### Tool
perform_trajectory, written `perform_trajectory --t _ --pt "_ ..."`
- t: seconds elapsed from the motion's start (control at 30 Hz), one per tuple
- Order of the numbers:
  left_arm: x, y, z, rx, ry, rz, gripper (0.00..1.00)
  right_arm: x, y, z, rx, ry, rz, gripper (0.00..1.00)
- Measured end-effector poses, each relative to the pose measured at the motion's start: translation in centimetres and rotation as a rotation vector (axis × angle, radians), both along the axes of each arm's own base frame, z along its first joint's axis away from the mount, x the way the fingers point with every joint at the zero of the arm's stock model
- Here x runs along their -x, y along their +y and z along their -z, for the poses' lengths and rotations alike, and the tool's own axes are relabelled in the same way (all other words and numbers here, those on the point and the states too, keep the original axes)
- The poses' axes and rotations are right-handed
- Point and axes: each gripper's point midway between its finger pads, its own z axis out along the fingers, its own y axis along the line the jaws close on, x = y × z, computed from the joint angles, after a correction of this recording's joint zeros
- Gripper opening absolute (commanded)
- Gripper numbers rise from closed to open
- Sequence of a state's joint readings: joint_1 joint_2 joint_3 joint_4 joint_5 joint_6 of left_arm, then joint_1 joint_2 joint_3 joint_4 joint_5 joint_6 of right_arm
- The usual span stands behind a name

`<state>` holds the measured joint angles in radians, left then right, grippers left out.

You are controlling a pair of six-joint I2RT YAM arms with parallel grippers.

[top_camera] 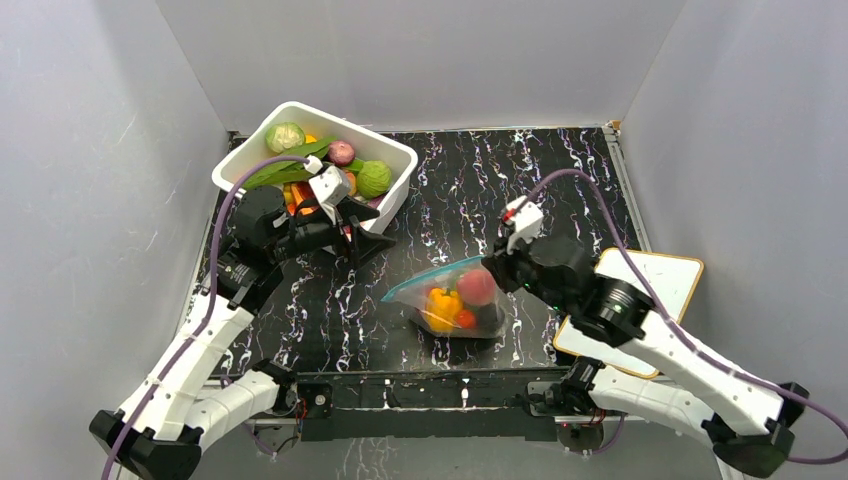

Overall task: Place the food in the zip-top bag and seal the zipper
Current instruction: Place the zipper food storage bag at the center of the board.

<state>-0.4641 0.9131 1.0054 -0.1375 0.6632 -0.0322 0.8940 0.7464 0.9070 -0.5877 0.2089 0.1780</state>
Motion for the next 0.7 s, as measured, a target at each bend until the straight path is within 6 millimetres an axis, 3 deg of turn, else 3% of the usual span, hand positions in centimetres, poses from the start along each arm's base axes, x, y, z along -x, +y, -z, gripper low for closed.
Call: perform_trajectory --t 0.03,0.07,0.2,0.37,0.57,0.7 --pt "0.0 0.0 -0.2 -0.002 -0.009 0.000 0.96 -0.7 0.0 0.6 0.028 0.003 0.025 0.00" --pt "0.1 0.1 -0.4 -0.005 -0.018 0.001 0.98 -1.4 0.0 1.1 0.055 0.003 0.048 0.00" --pt "0.5 0.4 -0.2 -0.020 -0.018 0.002 0.98 -3.6 0.1 3.6 0.179 0.018 0.116 0.00" --pt "0.5 1.3 0.0 -0.040 -0.024 -0.046 0.98 -6.5 -0.7 5.0 0.246 0.023 0.184 0.00" --pt "0.2 2.8 1.7 -0.067 0.005 -0.147 0.98 -12.5 -6.2 5.7 0.163 0.082 0.351 0.00" --pt "-0.3 4.0 3.5 -0.085 0.053 -0.244 0.98 -14.6 -7.4 6.9 0.129 0.118 0.390 0.17"
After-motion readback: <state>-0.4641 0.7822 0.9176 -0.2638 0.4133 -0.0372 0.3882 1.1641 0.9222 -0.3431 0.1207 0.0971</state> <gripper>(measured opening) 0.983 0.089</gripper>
